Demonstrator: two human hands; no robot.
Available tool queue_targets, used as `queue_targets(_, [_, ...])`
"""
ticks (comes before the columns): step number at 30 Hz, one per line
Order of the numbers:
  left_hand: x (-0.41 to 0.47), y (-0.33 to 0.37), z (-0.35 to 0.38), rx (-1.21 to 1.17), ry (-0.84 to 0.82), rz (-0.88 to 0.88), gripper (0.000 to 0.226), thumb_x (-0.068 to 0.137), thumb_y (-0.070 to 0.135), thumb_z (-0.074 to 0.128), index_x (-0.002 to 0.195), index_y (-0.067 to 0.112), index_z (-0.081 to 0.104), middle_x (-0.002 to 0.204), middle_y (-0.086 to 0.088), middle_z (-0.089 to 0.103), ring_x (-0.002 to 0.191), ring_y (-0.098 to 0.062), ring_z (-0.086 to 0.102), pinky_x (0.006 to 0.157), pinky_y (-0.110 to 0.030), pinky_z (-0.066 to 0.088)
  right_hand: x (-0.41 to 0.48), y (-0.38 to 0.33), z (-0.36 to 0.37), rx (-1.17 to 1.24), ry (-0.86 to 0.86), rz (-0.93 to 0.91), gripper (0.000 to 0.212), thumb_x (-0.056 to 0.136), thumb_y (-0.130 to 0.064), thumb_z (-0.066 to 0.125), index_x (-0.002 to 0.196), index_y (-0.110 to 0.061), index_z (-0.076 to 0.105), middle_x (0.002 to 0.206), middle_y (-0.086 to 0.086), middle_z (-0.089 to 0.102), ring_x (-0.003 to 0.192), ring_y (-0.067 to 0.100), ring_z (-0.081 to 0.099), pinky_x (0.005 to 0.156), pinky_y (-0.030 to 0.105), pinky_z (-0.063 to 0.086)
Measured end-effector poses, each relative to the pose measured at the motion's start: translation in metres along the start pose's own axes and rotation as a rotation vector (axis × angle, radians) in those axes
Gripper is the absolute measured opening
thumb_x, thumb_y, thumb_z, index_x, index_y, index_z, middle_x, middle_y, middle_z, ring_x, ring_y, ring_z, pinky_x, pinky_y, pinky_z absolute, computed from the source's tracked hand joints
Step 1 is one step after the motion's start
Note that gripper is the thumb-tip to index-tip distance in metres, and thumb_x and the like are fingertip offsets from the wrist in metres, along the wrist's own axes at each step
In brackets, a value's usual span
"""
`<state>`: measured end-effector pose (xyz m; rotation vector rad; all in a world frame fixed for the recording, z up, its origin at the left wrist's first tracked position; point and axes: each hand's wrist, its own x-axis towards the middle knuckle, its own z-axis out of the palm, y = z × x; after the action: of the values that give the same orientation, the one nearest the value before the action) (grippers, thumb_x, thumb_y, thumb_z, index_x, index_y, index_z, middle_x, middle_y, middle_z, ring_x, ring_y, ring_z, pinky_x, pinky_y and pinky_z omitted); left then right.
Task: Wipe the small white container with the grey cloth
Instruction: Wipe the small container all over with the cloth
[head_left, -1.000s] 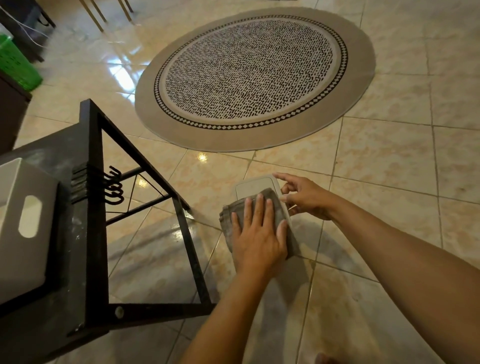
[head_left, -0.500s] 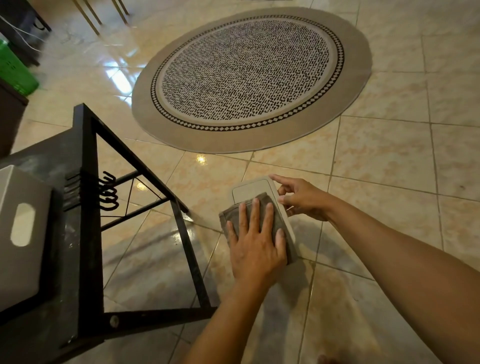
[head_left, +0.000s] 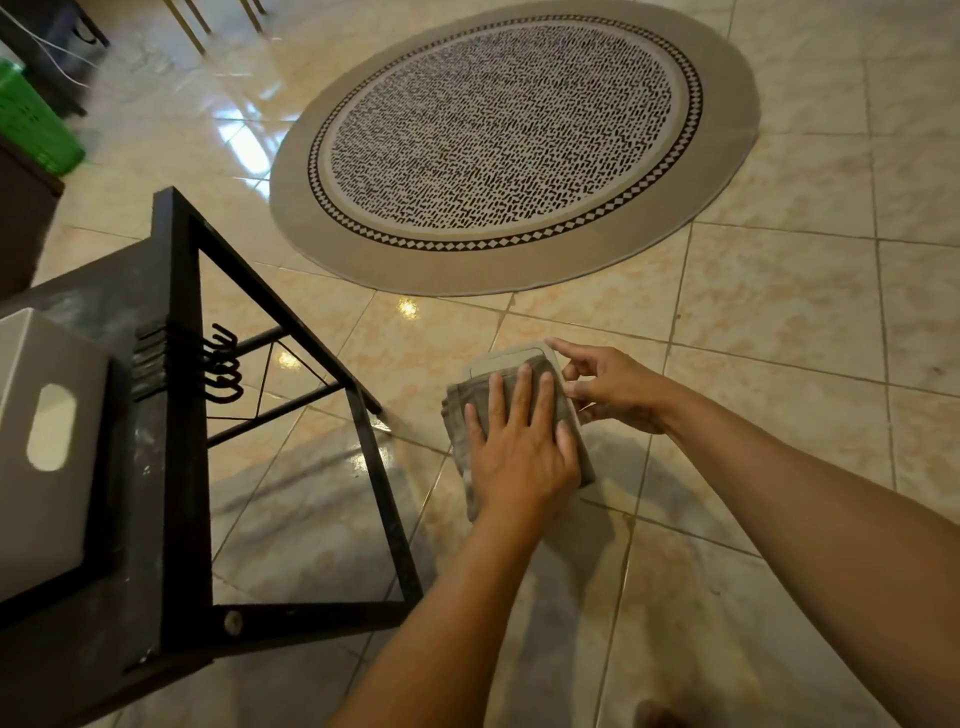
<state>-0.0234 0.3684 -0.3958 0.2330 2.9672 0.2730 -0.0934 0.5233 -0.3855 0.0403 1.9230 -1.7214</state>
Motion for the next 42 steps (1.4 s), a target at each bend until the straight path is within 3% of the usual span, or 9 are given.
queue_targets(13, [-0.002,-0.015,-0.003,-0.037,0.028,-0.068,0.063,0.1,0.047,0.012,0.154,0.03,-0.015,0.162,0.004,-0.022,0.145,-0.023,-0.03,0.118,-0.05,-0.014,0.0,-0.003,-0.007,0.028,-0.071,0.027,0.077,0.091,0.01,0.055,0.154,-0.023,0.026,0.094,0.009,0.051,0.086,0.021,0.061,0.081,0.039,0.059])
queue_targets(18, [-0.004,0.008,-0.005,-0.007,0.005,0.048,0.061,0.101,0.045,0.014,0.155,0.031,-0.01,0.161,0.007,-0.021,0.146,-0.024,-0.027,0.118,-0.054,-0.01,0.001,-0.002,-0.005,0.033,-0.064,0.022,0.076,0.091,0.011,0.054,0.153,-0.025,0.03,0.097,0.012,0.054,0.088,0.023,0.062,0.076,0.036,0.059])
queue_targets(24, [0.012,-0.016,-0.01,-0.042,-0.002,-0.078,0.061,0.1,0.046,0.011,0.154,0.031,-0.014,0.162,0.006,-0.021,0.145,-0.024,-0.029,0.119,-0.053,-0.01,0.003,0.001,-0.005,0.025,-0.051,0.019,0.077,0.09,0.01,0.056,0.153,-0.026,0.031,0.095,0.012,0.054,0.087,0.023,0.064,0.077,0.038,0.059])
queue_targets(28, [0.004,0.004,-0.008,0.0,-0.045,0.019,0.064,0.095,0.049,0.0,0.154,0.031,-0.014,0.16,0.007,-0.024,0.144,-0.026,-0.03,0.118,-0.054,-0.012,0.004,-0.002,-0.006,0.032,-0.061,0.011,0.075,0.09,0.011,0.055,0.151,-0.026,0.034,0.1,0.017,0.055,0.09,0.026,0.063,0.075,0.037,0.06])
queue_targets(31, [0.03,0.006,-0.014,-0.006,-0.007,0.027,0.06,0.102,0.045,0.011,0.156,0.028,-0.008,0.163,0.004,-0.018,0.146,-0.027,-0.025,0.119,-0.055,-0.008,0.004,-0.003,-0.004,-0.001,-0.061,0.004,0.074,0.09,0.009,0.056,0.151,-0.026,0.034,0.106,0.024,0.056,0.094,0.028,0.064,0.076,0.039,0.061])
queue_targets(35, [0.019,-0.004,-0.011,-0.04,-0.013,-0.091,0.06,0.101,0.044,0.013,0.155,0.03,-0.011,0.163,0.003,-0.019,0.146,-0.026,-0.026,0.119,-0.054,-0.008,0.004,-0.002,-0.005,0.022,-0.057,0.009,0.074,0.089,0.01,0.057,0.15,-0.026,0.036,0.097,0.015,0.051,0.087,0.026,0.06,0.075,0.038,0.06])
queue_targets(38, [0.0,0.013,-0.013,-0.005,-0.076,-0.045,0.061,0.102,0.044,0.015,0.154,0.03,-0.013,0.161,0.002,-0.024,0.145,-0.028,-0.028,0.119,-0.052,-0.009,0.003,-0.002,-0.006,0.039,-0.062,0.009,0.073,0.089,0.011,0.057,0.149,-0.025,0.037,0.096,0.013,0.053,0.086,0.024,0.061,0.07,0.033,0.059])
queue_targets(42, [0.023,-0.008,-0.025,-0.03,-0.03,0.015,0.062,0.1,0.052,0.022,0.156,0.034,0.002,0.165,0.001,-0.012,0.15,-0.026,-0.014,0.119,-0.054,0.003,0.004,-0.002,-0.006,0.039,-0.062,0.012,0.073,0.088,0.01,0.058,0.148,-0.026,0.038,0.093,0.011,0.054,0.084,0.022,0.062,0.069,0.032,0.059])
